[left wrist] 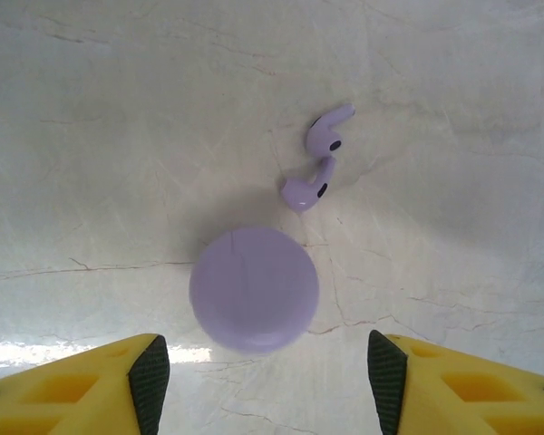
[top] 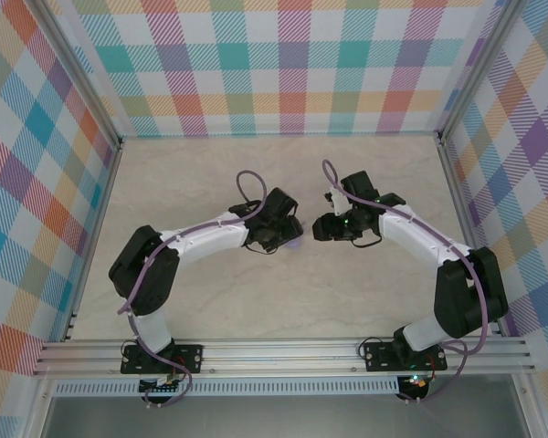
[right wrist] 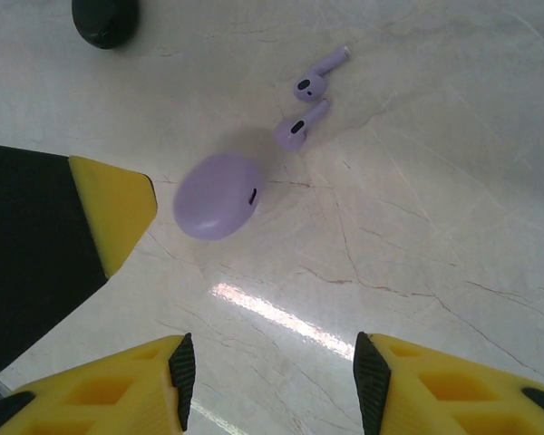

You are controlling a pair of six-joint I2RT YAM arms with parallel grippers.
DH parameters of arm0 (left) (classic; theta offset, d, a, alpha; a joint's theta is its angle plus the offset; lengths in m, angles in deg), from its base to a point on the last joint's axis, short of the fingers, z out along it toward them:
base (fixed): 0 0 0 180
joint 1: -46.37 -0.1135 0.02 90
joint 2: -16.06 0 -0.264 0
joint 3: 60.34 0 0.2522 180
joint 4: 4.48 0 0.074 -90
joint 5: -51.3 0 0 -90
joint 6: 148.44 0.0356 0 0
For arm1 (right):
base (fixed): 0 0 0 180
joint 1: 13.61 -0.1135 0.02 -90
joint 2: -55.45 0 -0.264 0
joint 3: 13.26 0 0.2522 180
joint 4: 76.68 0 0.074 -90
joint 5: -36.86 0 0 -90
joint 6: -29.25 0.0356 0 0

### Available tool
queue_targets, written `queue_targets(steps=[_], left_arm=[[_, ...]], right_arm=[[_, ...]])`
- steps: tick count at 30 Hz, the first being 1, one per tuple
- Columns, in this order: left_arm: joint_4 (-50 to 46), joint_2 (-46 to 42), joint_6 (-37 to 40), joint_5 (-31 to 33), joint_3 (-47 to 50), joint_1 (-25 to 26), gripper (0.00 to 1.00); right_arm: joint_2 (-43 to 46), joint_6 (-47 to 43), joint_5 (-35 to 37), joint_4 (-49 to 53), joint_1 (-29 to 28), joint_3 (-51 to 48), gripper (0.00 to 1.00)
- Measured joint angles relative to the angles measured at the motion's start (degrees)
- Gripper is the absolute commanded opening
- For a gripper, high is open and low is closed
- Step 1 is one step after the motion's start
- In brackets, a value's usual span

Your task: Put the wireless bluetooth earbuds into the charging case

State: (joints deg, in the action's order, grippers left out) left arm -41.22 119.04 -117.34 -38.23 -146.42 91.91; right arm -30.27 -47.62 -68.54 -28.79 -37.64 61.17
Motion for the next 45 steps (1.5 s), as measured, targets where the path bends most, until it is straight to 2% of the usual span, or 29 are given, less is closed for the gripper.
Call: queue_targets(steps=[9,12,15,17,23,33,37,45], left_arm=[[-2.67,1.81,1.09,0.61,0.0,0.02,0.67],[-2.84,0.74,3.72,0.44,0.0,-0.66,0.63],[-2.82,-0.59,7.63,-1.03,0.0,-1.9,0.49],[-2.82,-0.9,9.92,-2.32,0.0,-3.52,0.44],[-0.33,-1.16,13.42,-7.32,4.2,-7.58,0.46],[4.09,1.38,16.65,-14.58,5.2,-7.43,0.45],[4.17,3.1,17.11,-15.45,5.2,-7.43,0.51],[10.12,5.05,16.5,-18.62,5.49,-7.43,0.53]], right_arm=[[-0.02,-0.02,-0.07,0.0,0.0,-0.04,0.51],[-0.74,0.02,-0.87,-0.13,0.0,-0.04,0.47],[-3.19,0.44,-2.43,-0.26,0.0,-0.04,0.45],[-4.79,1.01,-3.32,-0.63,0.0,-0.11,0.44],[-8.92,1.7,-4.17,-1.55,0.0,0.22,0.43],[-16.31,4.79,-5.38,-2.99,0.0,1.51,0.4],[-17.66,5.11,-6.84,-4.04,0.0,2.58,0.4],[-20.9,6.27,-9.4,-5.73,0.07,5.18,0.35]])
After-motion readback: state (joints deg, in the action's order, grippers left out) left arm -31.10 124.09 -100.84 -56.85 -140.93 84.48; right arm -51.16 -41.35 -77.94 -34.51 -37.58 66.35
